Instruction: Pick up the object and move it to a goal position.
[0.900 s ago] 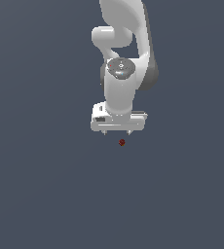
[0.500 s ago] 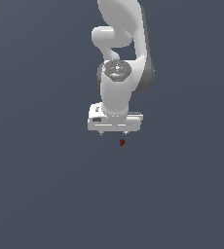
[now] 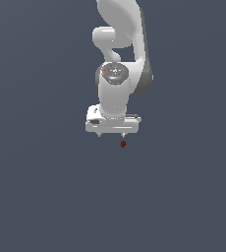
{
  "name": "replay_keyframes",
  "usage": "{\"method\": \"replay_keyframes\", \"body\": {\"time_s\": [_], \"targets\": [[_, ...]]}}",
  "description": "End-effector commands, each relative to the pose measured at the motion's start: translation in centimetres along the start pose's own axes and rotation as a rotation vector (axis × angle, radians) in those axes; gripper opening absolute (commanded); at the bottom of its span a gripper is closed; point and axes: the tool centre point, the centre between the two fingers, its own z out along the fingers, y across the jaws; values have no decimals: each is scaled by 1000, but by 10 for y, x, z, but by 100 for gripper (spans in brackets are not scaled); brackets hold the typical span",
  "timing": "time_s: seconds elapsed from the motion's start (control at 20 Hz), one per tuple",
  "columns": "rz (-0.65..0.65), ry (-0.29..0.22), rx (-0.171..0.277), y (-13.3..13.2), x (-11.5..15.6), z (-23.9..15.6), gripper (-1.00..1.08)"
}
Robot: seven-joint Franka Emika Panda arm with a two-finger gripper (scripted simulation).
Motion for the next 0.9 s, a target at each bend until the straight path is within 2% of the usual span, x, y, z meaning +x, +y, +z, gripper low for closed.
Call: {"method": "replay_keyframes", "body": {"time_s": [0.0,0.85], "targets": [[7,1,2,-4,-1,5,100],[150,33,39,-57,-28,81,100]]}}
